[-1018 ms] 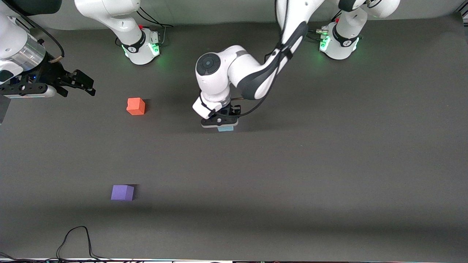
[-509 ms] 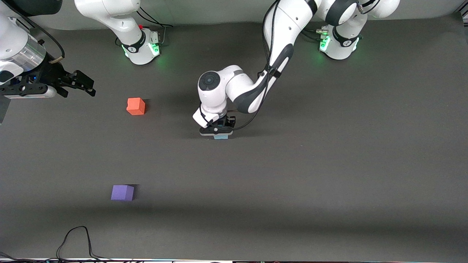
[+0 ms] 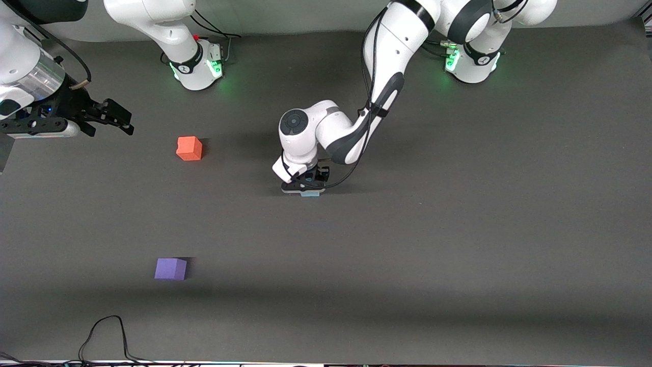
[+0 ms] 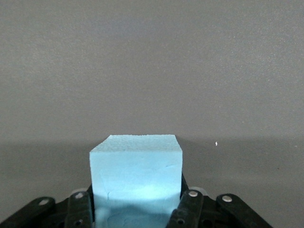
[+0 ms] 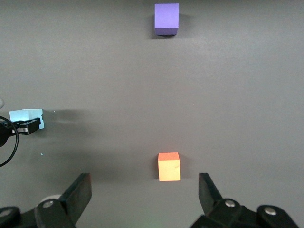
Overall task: Place blue block between orange and purple blocks
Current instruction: 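Lower the blue cube, open the left gripper and withdraw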
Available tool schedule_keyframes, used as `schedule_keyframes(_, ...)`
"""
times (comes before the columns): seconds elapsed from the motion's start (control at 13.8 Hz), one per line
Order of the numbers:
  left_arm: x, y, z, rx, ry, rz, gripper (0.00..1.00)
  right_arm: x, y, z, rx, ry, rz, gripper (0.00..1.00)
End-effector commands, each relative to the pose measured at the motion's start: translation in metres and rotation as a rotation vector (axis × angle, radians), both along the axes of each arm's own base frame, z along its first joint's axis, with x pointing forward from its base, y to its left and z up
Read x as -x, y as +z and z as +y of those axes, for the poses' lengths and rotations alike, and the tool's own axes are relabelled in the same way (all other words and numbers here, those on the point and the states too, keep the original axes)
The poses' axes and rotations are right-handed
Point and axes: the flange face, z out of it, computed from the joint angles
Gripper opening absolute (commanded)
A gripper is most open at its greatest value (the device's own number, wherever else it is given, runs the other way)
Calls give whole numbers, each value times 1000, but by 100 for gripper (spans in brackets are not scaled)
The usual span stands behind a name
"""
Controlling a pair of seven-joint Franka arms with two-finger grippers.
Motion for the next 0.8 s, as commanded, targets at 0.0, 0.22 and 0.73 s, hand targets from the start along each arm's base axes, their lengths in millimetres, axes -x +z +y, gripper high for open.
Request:
schedule_keyframes(0.0,0,-2,-4,-4,-7,-26,100,3,2,-1,1,-7,-13,100)
schedule_keyframes(0.22,0,-2,-4,-7,-11,-30,100,3,2,-1,1,-7,-13,100)
schedule_keyframes(0.73,-33,105,23,9,59,-8,100,-1,2,15,-1,18,-25,100)
